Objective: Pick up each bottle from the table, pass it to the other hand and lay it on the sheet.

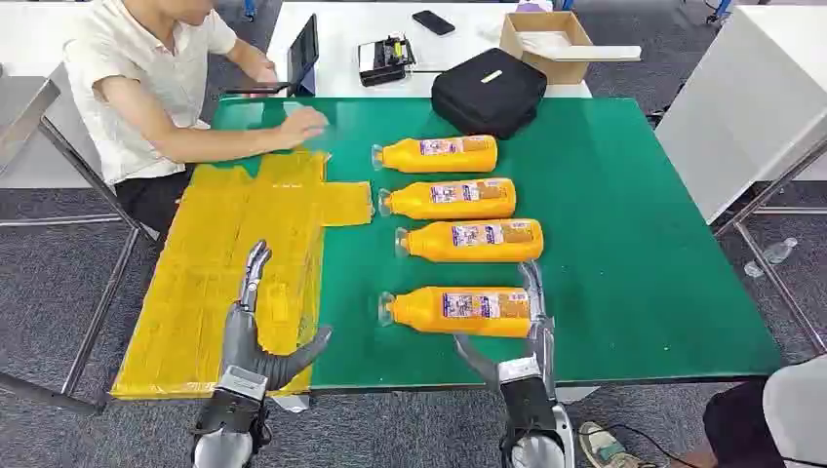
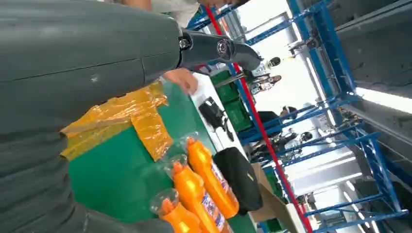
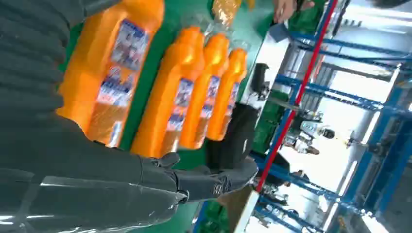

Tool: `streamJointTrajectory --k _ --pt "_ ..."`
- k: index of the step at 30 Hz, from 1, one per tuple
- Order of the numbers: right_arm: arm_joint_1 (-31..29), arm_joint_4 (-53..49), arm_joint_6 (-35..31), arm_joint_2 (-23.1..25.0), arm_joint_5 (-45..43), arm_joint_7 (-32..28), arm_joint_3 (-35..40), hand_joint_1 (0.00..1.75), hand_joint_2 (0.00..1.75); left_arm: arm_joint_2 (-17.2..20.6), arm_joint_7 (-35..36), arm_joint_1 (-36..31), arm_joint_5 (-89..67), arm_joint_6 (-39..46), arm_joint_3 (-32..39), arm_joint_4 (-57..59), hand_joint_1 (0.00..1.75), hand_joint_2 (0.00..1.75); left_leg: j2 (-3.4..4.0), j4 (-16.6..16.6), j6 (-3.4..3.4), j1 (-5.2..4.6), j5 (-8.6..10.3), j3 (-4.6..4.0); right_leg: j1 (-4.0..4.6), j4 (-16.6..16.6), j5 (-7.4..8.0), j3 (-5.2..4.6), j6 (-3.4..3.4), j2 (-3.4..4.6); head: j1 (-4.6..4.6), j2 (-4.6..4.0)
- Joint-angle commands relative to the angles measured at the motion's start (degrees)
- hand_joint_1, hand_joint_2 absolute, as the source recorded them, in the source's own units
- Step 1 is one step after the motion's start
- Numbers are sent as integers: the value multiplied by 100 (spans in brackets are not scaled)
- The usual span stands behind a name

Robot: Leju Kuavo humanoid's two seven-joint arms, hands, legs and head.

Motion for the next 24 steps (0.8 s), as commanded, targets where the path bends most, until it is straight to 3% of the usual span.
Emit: streamJointTrajectory --k 1,9,12,17,21,24 --pt "67 -174 69 96 289 73 -530 0 175 -84 -68 -350 188 28 -169 364 0 175 -9 0 1 1 -4 12 5 0 -10 18 -21 -22 0 0" --pt "160 -108 267 228 226 241 -1033 0 175 -77 -70 -15 224 131 -30 136 0 175 -1 -3 2 1 -8 21 6 -4 -12 27 -23 -14 0 0" --pt "133 -95 181 150 782 167 -741 0 175 -54 -55 164 235 10 75 -170 0 175 13 -4 0 2 -11 26 6 -5 -10 27 -23 -1 0 0" --pt "111 -226 56 95 777 234 -220 0 175 -76 26 233 135 -253 80 -333 0 175 25 -2 -1 2 -14 24 7 0 -9 24 -27 13 0 0" --pt "-72 62 -433 -45 1337 556 24 0 175 -75 70 129 93 -308 -53 -214 0 175 14 0 0 4 -8 14 7 -1 -5 17 -19 6 0 0" --pt "-438 272 -983 -316 2455 1133 379 0 175 -84 119 60 143 -340 16 -87 0 175 12 -3 2 2 -5 12 4 -3 -2 16 -14 5 0 0"
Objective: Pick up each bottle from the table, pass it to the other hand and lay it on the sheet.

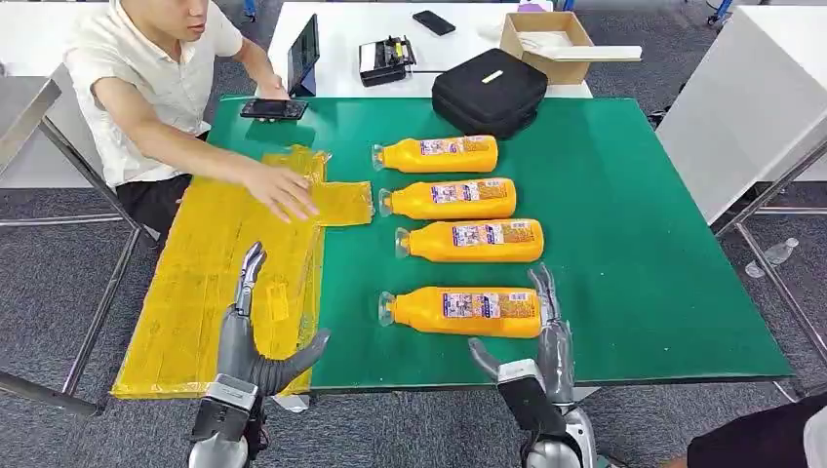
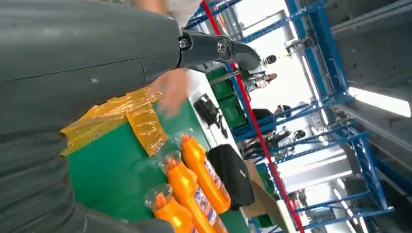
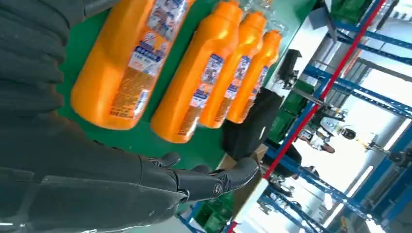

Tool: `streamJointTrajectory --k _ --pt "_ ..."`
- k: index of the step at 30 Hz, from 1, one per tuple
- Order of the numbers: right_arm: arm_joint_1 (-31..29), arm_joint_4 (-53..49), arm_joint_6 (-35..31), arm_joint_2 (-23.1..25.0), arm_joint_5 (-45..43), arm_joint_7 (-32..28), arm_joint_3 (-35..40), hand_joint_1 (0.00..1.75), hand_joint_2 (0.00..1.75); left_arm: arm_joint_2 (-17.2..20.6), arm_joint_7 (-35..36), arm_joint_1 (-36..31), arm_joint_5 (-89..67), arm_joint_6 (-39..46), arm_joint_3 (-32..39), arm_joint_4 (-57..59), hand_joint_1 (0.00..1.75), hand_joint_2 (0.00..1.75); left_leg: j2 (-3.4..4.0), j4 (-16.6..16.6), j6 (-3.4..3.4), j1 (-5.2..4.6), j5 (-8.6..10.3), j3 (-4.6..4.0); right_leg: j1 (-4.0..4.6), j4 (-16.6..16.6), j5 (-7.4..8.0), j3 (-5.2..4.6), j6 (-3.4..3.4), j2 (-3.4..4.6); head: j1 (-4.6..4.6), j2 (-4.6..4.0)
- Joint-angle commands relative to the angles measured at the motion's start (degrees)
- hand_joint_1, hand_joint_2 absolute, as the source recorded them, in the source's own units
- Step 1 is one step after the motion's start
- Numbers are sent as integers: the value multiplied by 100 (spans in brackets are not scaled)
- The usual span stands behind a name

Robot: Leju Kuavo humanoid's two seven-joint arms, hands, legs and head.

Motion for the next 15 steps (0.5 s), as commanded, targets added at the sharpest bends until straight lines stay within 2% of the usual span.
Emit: streamJointTrajectory --k 1,9,11,15 --pt "-773 601 -918 -418 1538 975 788 0 175 -113 111 -171 37 -96 35 271 0 175 28 -2 3 2 -10 24 6 -7 -1 18 -22 18 0 0" --pt "-825 628 -907 -452 1530 1018 783 0 175 -119 111 -180 37 -96 32 290 0 175 1 -4 2 3 0 16 6 -9 -1 16 -13 -6 0 0" --pt "-1049 721 -820 -580 1799 1234 930 0 175 -96 59 -133 66 -185 -40 191 0 175 12 -8 3 2 -9 37 8 -12 -7 37 -29 1 0 0" --pt "-1641 1438 -550 -970 2585 1996 1114 0 175 -104 12 -44 200 -192 -74 173 0 175 19 -3 3 3 -2 15 6 -9 5 15 -12 14 0 0"
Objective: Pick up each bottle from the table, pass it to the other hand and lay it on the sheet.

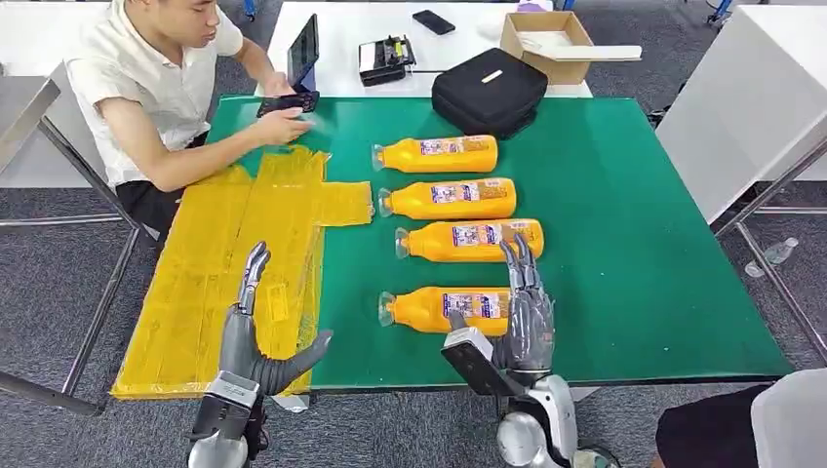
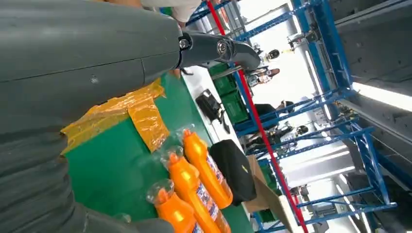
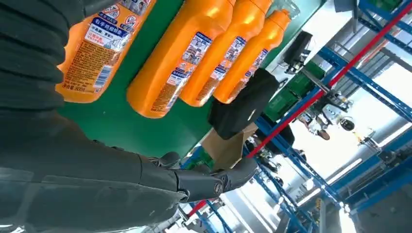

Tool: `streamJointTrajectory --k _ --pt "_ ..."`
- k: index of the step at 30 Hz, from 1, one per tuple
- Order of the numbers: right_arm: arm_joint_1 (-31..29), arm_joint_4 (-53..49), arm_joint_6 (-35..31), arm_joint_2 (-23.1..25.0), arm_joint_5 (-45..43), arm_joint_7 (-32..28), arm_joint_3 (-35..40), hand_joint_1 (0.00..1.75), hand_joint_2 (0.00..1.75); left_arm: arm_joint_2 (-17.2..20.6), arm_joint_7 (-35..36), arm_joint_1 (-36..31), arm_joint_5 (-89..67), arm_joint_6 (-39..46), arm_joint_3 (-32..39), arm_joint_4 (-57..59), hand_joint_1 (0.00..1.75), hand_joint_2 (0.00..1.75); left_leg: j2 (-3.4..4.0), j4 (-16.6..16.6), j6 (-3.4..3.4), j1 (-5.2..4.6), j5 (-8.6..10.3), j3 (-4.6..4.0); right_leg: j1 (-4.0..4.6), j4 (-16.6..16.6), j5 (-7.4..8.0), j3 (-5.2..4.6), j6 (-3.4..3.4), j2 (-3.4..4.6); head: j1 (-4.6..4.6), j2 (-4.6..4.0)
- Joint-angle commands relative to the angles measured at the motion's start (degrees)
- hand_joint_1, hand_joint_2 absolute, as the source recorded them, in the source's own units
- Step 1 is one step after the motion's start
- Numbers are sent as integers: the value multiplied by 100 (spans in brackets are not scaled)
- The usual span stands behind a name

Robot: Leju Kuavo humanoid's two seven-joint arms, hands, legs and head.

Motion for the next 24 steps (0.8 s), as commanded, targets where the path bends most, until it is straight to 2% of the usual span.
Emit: streamJointTrajectory --k 1,4,8,10,11,14,19,24 --pt "-1110 1403 345 -839 940 908 467 0 175 -98 -72 -36 260 -113 -50 214 0 175 26 -6 3 3 -5 22 7 -14 5 20 -17 17 0 0" --pt "-1162 1743 421 -1047 953 963 570 0 175 -81 -124 -73 354 -252 -90 313 0 175 13 -8 3 3 -2 23 6 -16 4 24 -14 6 0 0" --pt "-878 1734 649 -1304 946 1164 752 0 175 -70 -85 -2 333 -271 -282 412 0 175 3 -11 6 2 -4 29 7 -19 -2 35 -19 -3 0 0" --pt "-897 1806 687 -1340 1007 1242 800 0 175 -54 -98 -21 323 -267 -339 464 0 175 -8 -7 5 0 -3 21 3 -13 -4 27 -11 -8 0 0" --pt "-962 1941 746 -1399 1101 1392 865 0 175 -63 -124 -63 323 -212 -375 492 0 175 0 -13 7 0 -13 46 8 -22 -11 53 -28 -8 0 0" --pt "-1042 2099 797 -1541 1165 1495 859 0 175 -96 -117 -111 352 -208 -418 453 0 175 -1 -7 3 0 -4 20 4 -13 -2 26 -13 -1 -2 0" --pt "-1019 2076 871 -1684 1156 1518 864 0 175 -75 -101 -107 356 -219 -492 404 0 175 -3 -3 5 0 -5 17 5 -11 -3 24 -15 -3 -2 0" --pt "-722 1778 1082 -1868 1054 1497 1012 0 175 -42 -25 -10 398 -287 -656 311 0 175 -12 -3 5 -1 -6 18 5 -10 -8 27 -17 -14 -2 0"
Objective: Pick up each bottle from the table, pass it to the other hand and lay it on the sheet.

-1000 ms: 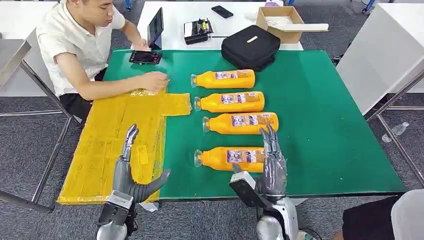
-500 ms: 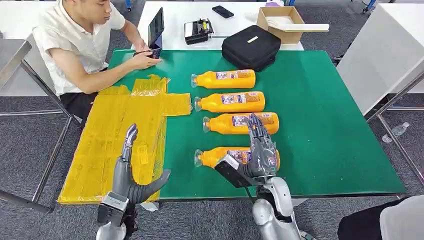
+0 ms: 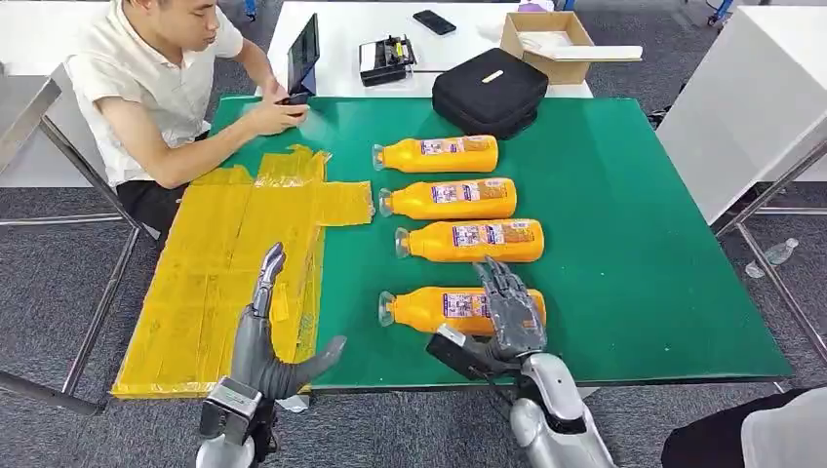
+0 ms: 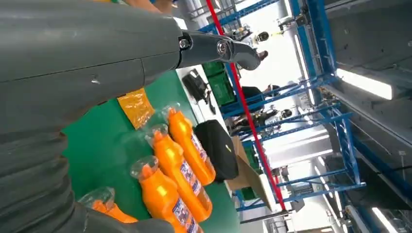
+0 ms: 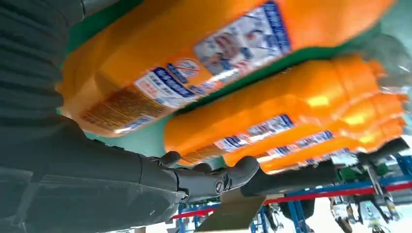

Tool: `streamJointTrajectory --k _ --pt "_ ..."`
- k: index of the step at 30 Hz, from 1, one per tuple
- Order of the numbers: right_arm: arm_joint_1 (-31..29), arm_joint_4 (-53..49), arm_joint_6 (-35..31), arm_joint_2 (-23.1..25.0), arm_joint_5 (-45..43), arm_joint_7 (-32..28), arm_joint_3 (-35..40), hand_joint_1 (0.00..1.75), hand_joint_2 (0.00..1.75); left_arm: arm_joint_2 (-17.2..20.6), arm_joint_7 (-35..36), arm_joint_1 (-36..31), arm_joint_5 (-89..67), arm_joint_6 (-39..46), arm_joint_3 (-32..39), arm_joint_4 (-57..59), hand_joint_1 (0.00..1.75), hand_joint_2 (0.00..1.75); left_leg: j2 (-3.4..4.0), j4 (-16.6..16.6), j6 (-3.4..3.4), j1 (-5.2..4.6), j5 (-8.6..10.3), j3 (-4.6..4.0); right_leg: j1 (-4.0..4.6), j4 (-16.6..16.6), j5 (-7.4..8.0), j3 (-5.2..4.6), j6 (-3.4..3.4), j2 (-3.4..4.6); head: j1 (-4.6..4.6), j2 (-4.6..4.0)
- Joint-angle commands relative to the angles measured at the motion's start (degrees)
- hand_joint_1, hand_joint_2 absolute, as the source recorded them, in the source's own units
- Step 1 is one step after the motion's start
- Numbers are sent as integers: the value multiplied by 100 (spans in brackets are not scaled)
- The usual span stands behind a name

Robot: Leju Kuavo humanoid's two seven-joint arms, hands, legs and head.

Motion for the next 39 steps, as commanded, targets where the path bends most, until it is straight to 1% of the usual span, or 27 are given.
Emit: streamJointTrajectory --k 1,2,4,5,7,8,10,13,15,17,18,20,22,24,29,30,31,32,33,36,37,38,39 --pt "60 223 251 -486 -94 20 358 0 175 -57 95 24 48 -57 -369 206 0 175 -3 -3 2 1 -4 14 4 -6 -6 18 -13 -10 0 0" --pt "60 223 251 -486 -94 20 358 0 175 -57 95 24 48 -57 -369 206 0 175 0 -4 3 0 -9 25 5 -9 -10 29 -22 -10 0 0" --pt "14 252 283 -524 -16 109 386 0 175 -44 98 31 49 -57 -377 208 0 175 5 -4 1 -1 -6 16 3 -6 -5 17 -15 -1 0 0" --pt "-8 259 269 -547 61 176 395 0 175 -44 102 33 50 -56 -375 205 0 175 17 -6 2 0 -17 40 7 -9 -14 40 -32 2 0 0" --pt "-159 319 145 -619 544 474 447 0 175 -50 120 54 49 -47 -365 174 0 175 9 -3 1 0 -8 18 4 -5 -5 19 -17 1 -2 0" --pt "-268 420 278 -650 609 553 414 0 175 -51 124 83 47 -42 -362 125 0 175 15 -3 2 -1 -10 24 4 -6 -7 23 -21 4 0 0" --pt "-322 458 324 -703 622 558 378 0 175 -50 129 97 47 -43 -363 103 0 175 15 -1 3 -2 -6 13 2 -4 -1 12 -12 8 0 0" --pt "-389 540 481 -825 440 433 358 0 175 -52 131 106 46 -38 -385 90 0 175 22 -1 4 -1 -10 22 4 -6 -3 21 -19 11 0 0" --pt "-456 608 556 -914 455 457 418 0 175 -46 143 124 48 -41 -414 68 0 175 6 -2 3 -1 -4 13 2 -5 -2 16 -11 0 0 0" --pt "-550 686 594 -982 516 506 458 0 175 -44 161 157 51 -55 -453 35 0 175 20 -3 5 -1 -12 29 4 -8 -6 29 -24 8 0 0" --pt "-587 716 587 -1009 568 550 473 0 175 -43 164 161 51 -56 -465 35 0 175 18 -2 4 -3 -8 18 1 -5 -2 18 -15 11 0 0" --pt "-641 757 581 -1025 620 584 481 0 175 -39 169 167 58 -63 -466 38 0 175 31 -3 3 -4 -15 30 3 -5 -5 28 -24 19 -2 0" --pt "-641 757 581 -1025 620 584 481 0 175 -39 169 167 58 -63 -466 38 0 175 8 -2 1 -3 -3 9 2 -4 0 12 -9 3 0 0" --pt "-641 757 581 -1025 620 584 481 0 175 -39 169 167 58 -63 -466 38 0 175 14 -1 2 -2 -10 21 4 -5 -4 24 -17 7 0 0" --pt "-676 822 492 -998 815 724 539 0 175 -47 188 150 91 -76 -429 80 0 175 15 -2 3 -3 -8 18 3 -4 -3 20 -15 8 0 0" --pt "-689 881 534 -983 786 717 516 0 175 -49 190 139 97 -89 -430 96 0 175 20 -3 3 -3 -11 26 4 -5 -5 27 -21 10 0 0" --pt "-692 928 585 -983 728 687 492 0 175 -47 197 137 119 -122 -436 101 0 175 15 -2 2 -2 -7 16 3 -5 -1 18 -13 9 0 0" --pt "-690 1013 635 -1019 654 637 473 0 175 -48 204 139 141 -147 -438 90 0 175 24 -2 3 -1 -13 28 6 -6 -4 29 -22 13 0 0" --pt "-677 1088 706 -1035 547 592 436 0 175 -46 204 140 144 -150 -441 83 0 175 16 -2 3 -2 -8 20 4 -6 -2 22 -15 9 0 0" --pt "-671 1452 981 -1227 119 409 360 0 175 -27 207 124 159 -179 -450 92 0 175 4 -4 3 -1 -5 18 4 -9 -2 23 -12 -2 0 0" --pt "-666 1525 977 -1273 -23 309 334 161 175 -27 206 111 164 -188 -452 109 0 175 2 -4 3 1 -6 25 7 -13 -3 33 -16 -6 0 0" --pt "-653 1596 1057 -1358 -224 192 323 175 175 -22 202 89 177 -211 -464 135 0 175 7 -6 4 -1 -9 34 6 -13 -5 39 -22 -3 0 0" --pt "-636 1605 1061 -1370 -332 136 286 175 175 -23 202 79 177 -211 -469 148 0 175 -1 -6 4 1 -5 25 6 -15 -3 34 -15 -9 0 0"
